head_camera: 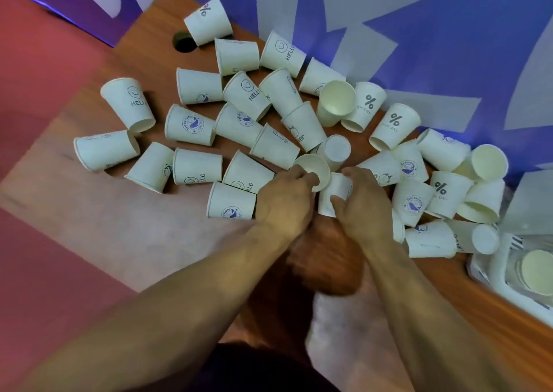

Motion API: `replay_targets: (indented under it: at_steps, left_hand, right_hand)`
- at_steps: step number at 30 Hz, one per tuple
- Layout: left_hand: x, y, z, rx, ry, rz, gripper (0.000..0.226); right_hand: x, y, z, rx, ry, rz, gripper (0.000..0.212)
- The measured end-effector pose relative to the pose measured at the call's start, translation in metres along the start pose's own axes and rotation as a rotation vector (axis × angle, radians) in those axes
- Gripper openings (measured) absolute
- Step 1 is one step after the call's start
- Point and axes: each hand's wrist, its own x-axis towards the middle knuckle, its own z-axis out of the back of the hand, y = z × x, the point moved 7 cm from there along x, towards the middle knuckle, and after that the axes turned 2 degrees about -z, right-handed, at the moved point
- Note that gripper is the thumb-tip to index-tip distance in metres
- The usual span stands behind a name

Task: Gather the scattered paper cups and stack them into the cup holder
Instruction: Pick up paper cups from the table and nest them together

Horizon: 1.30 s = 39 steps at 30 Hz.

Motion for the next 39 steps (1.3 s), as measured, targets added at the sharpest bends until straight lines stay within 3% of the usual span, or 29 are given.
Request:
replay_targets:
  at_steps: [9, 20, 29, 39]
  left_hand:
    - [-0.003, -0.012, 0.006, -0.010, -0.089, -0.051, 0.015]
    - [-0.013, -0.089, 0.062, -0.052, -0.268, -0.228, 0.009]
    - [-0.039, -0.208, 0.045, -0.252, -0.284, -0.583, 0.009]
    - [-0.063, -0.329, -0.032, -0.307, -0.197, -0.754, 0.007]
  right_hand:
    - [-0.009, -0.003, 0.013, 0.037, 0.023, -0.102, 0.032]
    - [-0.059, -0.018, 0.111, 0.092, -0.241, -0.078, 0.017]
    - [-0.149, -0.108, 0.186, 0.191, -0.562, -0.222, 0.013]
    - [-0.221, -0.241, 0.225, 0.172, -0.803, -0.450, 0.010]
